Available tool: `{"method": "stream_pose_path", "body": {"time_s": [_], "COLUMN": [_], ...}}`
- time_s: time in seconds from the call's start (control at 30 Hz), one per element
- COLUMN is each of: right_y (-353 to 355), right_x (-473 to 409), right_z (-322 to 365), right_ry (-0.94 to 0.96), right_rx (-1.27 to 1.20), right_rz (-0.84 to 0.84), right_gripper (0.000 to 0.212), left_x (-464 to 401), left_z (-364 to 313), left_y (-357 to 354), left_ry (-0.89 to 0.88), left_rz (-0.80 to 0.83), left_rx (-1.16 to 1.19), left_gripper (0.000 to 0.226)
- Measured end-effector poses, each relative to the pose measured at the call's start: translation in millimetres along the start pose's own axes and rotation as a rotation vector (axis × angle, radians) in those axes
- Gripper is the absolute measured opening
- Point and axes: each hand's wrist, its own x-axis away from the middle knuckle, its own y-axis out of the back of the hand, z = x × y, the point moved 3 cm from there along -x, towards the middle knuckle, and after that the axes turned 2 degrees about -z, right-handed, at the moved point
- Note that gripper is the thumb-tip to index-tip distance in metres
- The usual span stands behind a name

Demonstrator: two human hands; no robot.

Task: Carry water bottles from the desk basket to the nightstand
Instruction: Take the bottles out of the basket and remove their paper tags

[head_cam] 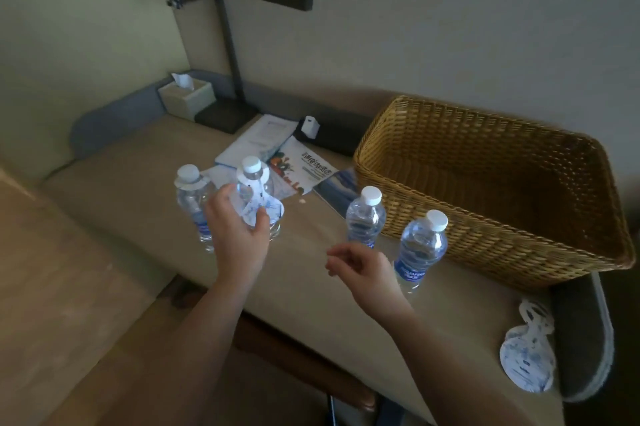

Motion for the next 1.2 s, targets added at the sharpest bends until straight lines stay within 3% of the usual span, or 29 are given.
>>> {"method": "stream_pose_path", "body": {"time_s": [0.2,0.33,0.47,0.73,0.93,1.2], "right_y": [-43,-69,-90,-92,-78,-60], "right_x": [-66,-117,-141,-134,-112,-86], "right_z": [26,33,36,37,36,20], "right_ry": [0.081,-0.015,-0.052,-0.056,-0.024,0.053], "right_rx": [0.057,0.073,0.108,-0.075,-0.087,-0.018], "right_rz": [0.009,0.003,0.077,0.21,0.221,0.206], "right_gripper": [0.013,0.046,0.072,0.049,0.047,0.05], "left_x": [-39,-48,-47,-38,-17,9], "left_z": [28,34,36,31,21,16], "left_y": [-4,-16,-18,-16,-15,-6], "left_ry": [0.32,0.477,0.508,0.523,0.528,0.533], "left_rz": [0.214,0.305,0.326,0.34,0.362,0.378], "left_rx": [0.029,0.096,0.191,0.215,0.259,0.355], "left_gripper": [0.08,0.082,0.066,0.059,0.059,0.041]}}
